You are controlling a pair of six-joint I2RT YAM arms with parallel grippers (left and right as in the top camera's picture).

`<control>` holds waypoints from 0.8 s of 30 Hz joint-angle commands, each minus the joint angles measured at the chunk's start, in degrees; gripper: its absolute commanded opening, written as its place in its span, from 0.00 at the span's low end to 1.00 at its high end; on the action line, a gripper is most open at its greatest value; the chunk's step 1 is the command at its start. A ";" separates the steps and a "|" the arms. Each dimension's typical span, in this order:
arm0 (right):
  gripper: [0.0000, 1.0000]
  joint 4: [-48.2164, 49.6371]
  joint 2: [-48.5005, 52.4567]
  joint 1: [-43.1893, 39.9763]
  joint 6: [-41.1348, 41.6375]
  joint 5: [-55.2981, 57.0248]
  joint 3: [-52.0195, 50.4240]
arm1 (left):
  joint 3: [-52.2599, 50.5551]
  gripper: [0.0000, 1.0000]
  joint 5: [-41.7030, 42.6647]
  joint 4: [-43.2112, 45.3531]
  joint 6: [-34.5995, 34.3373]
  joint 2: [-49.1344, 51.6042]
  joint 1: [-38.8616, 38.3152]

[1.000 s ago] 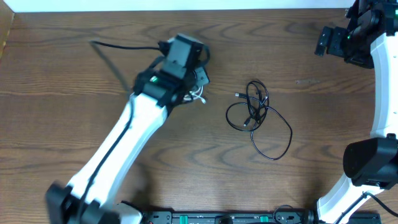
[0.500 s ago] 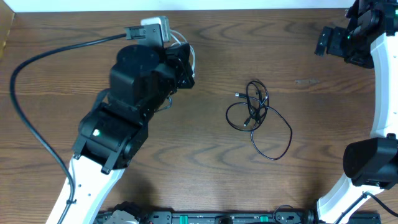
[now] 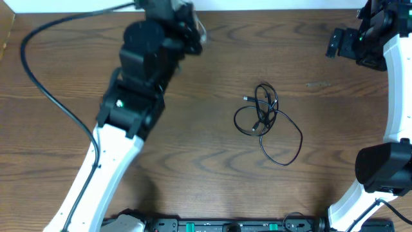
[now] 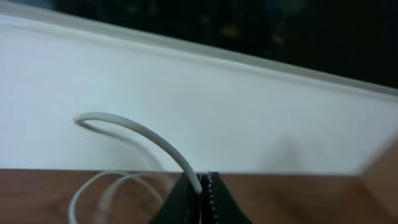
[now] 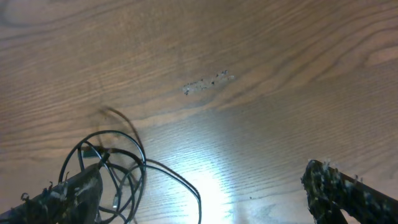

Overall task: Untangle cables
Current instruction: 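Carry the white cable with the left gripper to the far left edge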

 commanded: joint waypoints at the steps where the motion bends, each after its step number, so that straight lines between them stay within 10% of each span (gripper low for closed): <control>1: 0.99 -0.07 0.04 -0.04 -0.20 -0.13 0.24 | 0.48 0.07 -3.63 3.17 2.97 3.02 8.35; 24: 0.99 -0.04 0.04 -0.04 -0.20 -0.13 0.24 | 0.42 0.07 -3.61 2.01 14.86 22.25 53.02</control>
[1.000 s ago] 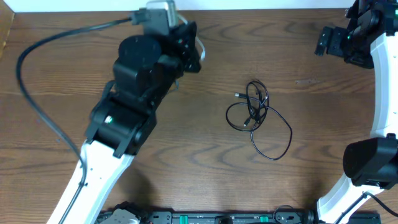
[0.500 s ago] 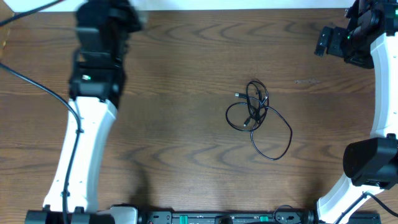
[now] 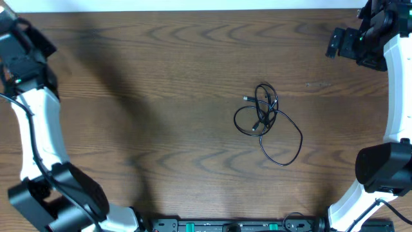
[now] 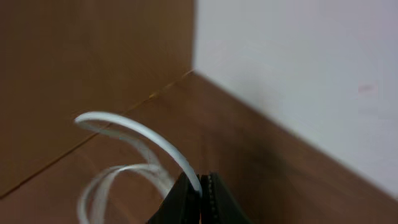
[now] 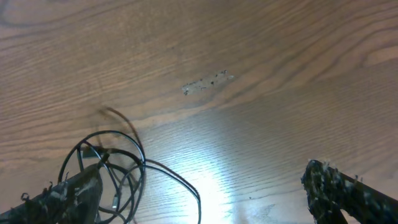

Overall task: Untangle cables
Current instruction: 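Carry the white cable with the left gripper to the far left edge, then reach the left gripper to the black cable and grasp it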

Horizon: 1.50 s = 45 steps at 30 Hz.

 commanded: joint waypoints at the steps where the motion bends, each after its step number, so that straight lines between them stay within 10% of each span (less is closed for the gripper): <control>1: 0.99 -0.04 0.04 -0.04 -0.20 -0.09 0.24 | 0.42 0.07 -0.57 1.49 7.21 4.37 3.76; 12: 0.99 -0.02 0.04 -0.04 -0.20 -0.11 0.24 | 0.42 0.08 3.06 9.46 11.39 9.84 10.69; 20: 0.99 -0.02 0.04 0.02 -0.20 -0.11 0.24 | 0.42 0.67 10.49 2.51 11.06 13.99 10.88; 30: 0.99 -0.02 0.04 0.02 -0.20 -0.11 0.24 | 0.44 0.68 11.96 1.40 9.20 6.93 10.84; 36: 0.99 -0.02 0.04 0.02 -0.20 -0.11 0.24 | 0.44 0.69 43.82 3.76 -12.50 1.22 9.94; 39: 0.99 -0.04 0.04 0.02 -0.20 -0.09 0.24 | 0.42 0.89 53.62 4.81 -24.11 1.27 6.45; 45: 0.99 -0.02 0.04 0.02 -0.20 -0.11 0.24 | 0.42 0.90 60.89 -10.25 -21.81 2.03 -10.25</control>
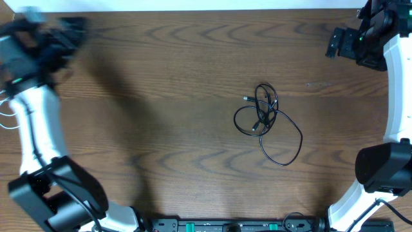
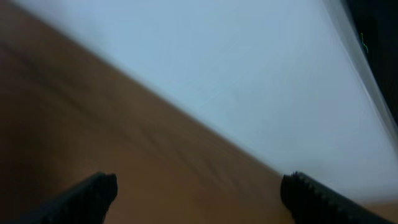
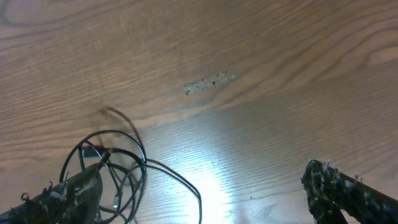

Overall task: Untangle cables
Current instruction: 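Reach the left gripper to the black cable and grasp it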

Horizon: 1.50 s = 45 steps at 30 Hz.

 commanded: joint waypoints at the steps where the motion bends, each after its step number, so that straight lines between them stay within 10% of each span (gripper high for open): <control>1: 0.99 -0.04 0.04 0.02 -0.22 0.07 0.24 | 0.31 0.90 9.29 -8.90 1.20 1.44 -13.20; 17: 0.99 -0.02 0.04 0.02 -0.22 0.07 0.24 | 0.31 0.90 -24.79 -23.74 5.92 10.84 -55.45; 38: 0.99 -0.02 0.04 0.02 -0.22 0.07 0.24 | 0.31 0.87 -24.26 -13.73 -1.66 15.69 -62.05; 45: 0.99 -0.02 0.04 0.02 -0.22 0.07 0.24 | 0.33 0.84 -10.78 -9.84 -4.42 14.86 -59.12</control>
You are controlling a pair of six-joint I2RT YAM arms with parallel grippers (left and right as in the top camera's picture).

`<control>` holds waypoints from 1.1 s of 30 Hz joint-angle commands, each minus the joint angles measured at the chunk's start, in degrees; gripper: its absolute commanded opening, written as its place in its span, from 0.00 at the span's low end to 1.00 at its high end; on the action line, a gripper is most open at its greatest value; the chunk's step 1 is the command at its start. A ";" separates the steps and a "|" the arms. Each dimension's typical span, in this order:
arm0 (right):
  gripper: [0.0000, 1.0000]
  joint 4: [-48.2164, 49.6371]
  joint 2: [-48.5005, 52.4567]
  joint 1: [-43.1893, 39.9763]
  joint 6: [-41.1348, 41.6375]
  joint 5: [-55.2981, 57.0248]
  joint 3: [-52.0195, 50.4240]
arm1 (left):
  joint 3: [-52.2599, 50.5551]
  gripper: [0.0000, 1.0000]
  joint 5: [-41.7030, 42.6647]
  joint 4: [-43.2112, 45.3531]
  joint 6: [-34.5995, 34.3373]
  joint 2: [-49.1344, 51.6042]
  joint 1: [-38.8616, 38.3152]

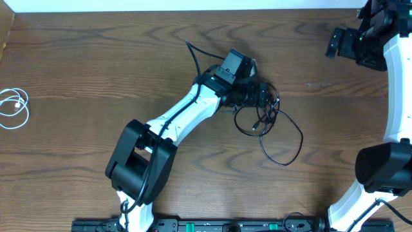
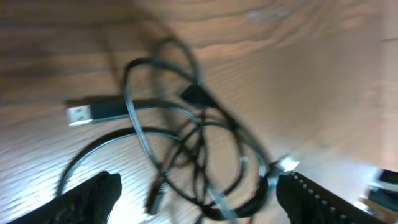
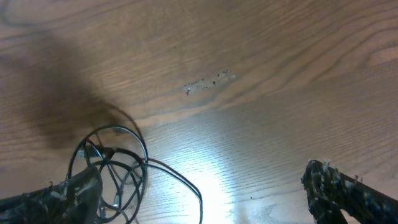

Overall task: Untangle cables
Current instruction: 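Reach the left gripper to the black cable and grasp it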

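A black cable tangle (image 1: 261, 119) lies at the table's middle, with one long loop trailing to the front right. My left gripper (image 1: 257, 92) hovers open right above its back part. In the left wrist view the tangle (image 2: 199, 134) and a USB plug (image 2: 93, 112) lie between and ahead of the open fingers (image 2: 87, 199). A white cable (image 1: 13, 106) lies coiled by itself at the left edge. My right gripper (image 1: 341, 44) stands open, high at the back right; its view shows the tangle (image 3: 109, 165) far below.
A scuff mark (image 3: 208, 81) marks the wood right of the tangle. The wooden table (image 1: 129, 64) ends at a white wall along the back. The left arm's own black lead (image 1: 193, 55) arcs behind its wrist.
My left arm has moved from the far left back corner to the table's middle, and its open gripper now hangs over the black tangle. The right arm has not moved.
My left gripper was shut on the white cable near the table's back edge, then still shut on it at the far left corner. Then it stood open there, with the white cable lying at the left edge. Now it is open over the black tangle.
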 commanded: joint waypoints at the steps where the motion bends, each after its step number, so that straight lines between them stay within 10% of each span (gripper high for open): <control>1: 0.99 -0.04 0.04 0.02 -0.22 0.09 0.24 | 0.31 0.83 6.49 0.66 -6.69 -0.52 2.93; 15: 0.99 -0.04 0.04 0.02 -0.22 0.09 0.24 | -0.11 0.79 -6.21 -1.09 -15.76 -0.26 -0.90; 33: 0.99 -0.04 0.04 0.02 -0.22 0.09 0.24 | -0.24 0.35 -7.78 -0.26 -15.96 3.26 -1.84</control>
